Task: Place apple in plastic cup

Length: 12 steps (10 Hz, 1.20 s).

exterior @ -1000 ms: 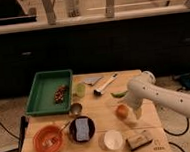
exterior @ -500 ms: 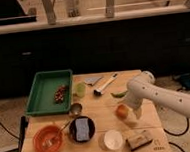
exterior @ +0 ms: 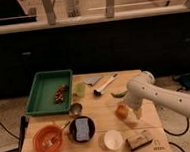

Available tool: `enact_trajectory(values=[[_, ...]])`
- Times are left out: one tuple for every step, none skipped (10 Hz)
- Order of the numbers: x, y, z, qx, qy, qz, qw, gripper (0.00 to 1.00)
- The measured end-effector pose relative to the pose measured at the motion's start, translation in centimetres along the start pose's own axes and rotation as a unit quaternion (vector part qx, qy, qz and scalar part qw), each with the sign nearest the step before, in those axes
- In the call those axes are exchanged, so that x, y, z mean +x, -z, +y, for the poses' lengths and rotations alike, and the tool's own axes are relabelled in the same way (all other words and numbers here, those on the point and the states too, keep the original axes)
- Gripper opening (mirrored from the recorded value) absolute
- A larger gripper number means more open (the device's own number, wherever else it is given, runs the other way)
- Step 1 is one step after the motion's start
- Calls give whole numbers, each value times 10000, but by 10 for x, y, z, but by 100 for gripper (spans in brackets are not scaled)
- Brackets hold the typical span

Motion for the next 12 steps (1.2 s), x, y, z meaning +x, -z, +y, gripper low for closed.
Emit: enact_trajectory(values=[[-1, 0, 0, -6, 32, -6, 10000, 80], [-1, -1, 1, -9, 55, -9, 10000, 80], [-1, -1, 1, -14, 88, -14, 10000, 80], [-2, -1, 2, -24, 134, -19, 9999, 80], [-3, -1, 2, -30, 168, -24, 9999, 80], [-3, -2, 3, -39, 203, -27, 9998, 80], [-4, -2, 3, -46, 238, -28, 9997, 80], [-5, -3, 4, -55, 270, -36, 9996, 80], [-5, -3, 4, -65, 309, -40, 9995, 80], [-6, -4, 5, -73, 352, -48, 9993, 80], [-8, -4, 6, -80, 389, -55, 9992, 80], [-8, -4, 7, -85, 418, -56, 9991, 80]])
